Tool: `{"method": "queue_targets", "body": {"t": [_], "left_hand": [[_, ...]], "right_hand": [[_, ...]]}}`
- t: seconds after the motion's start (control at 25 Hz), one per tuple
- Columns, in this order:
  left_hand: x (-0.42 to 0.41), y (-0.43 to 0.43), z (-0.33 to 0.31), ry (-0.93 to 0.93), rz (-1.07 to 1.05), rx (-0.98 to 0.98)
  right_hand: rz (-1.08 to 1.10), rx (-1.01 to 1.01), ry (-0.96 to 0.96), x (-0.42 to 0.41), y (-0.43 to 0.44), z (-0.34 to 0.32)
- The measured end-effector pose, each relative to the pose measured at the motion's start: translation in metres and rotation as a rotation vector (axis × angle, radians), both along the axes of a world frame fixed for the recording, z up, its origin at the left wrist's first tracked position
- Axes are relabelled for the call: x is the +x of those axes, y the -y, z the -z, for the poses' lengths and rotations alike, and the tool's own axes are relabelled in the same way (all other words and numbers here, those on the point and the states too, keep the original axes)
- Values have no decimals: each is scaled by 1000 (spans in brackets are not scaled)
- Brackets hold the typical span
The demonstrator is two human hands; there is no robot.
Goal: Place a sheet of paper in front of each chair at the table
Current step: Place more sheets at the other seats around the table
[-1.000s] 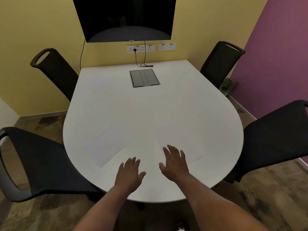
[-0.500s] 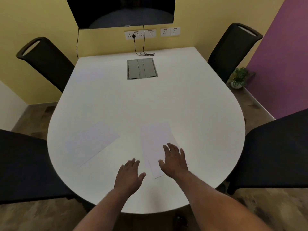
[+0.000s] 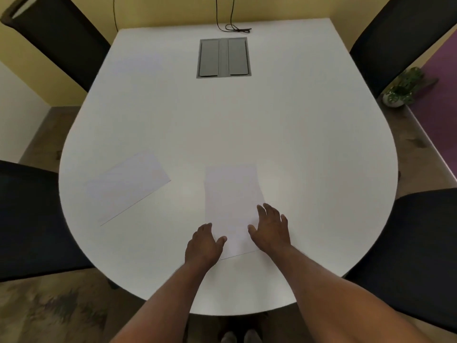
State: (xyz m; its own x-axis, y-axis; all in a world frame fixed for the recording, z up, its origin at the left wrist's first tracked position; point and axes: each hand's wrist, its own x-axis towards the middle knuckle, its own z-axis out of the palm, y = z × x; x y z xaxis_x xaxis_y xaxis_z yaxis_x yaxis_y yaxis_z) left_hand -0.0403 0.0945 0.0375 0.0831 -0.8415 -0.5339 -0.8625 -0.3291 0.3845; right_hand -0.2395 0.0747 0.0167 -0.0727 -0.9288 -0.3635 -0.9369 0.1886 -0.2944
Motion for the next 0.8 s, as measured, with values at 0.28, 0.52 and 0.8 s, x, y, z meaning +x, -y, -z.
{"method": "queue_targets", "body": {"t": [0.28,0.52,0.8], "left_hand": [[-12,31,35,-69,-237,80],[-16,36,50,-45,-301,68],[-18,40,52,-159,-491,69]], "right_hand": [[82,56,-17,-17,14,33],[187,89,13,-12,17,47],[204,71,54,1,23,46]]}}
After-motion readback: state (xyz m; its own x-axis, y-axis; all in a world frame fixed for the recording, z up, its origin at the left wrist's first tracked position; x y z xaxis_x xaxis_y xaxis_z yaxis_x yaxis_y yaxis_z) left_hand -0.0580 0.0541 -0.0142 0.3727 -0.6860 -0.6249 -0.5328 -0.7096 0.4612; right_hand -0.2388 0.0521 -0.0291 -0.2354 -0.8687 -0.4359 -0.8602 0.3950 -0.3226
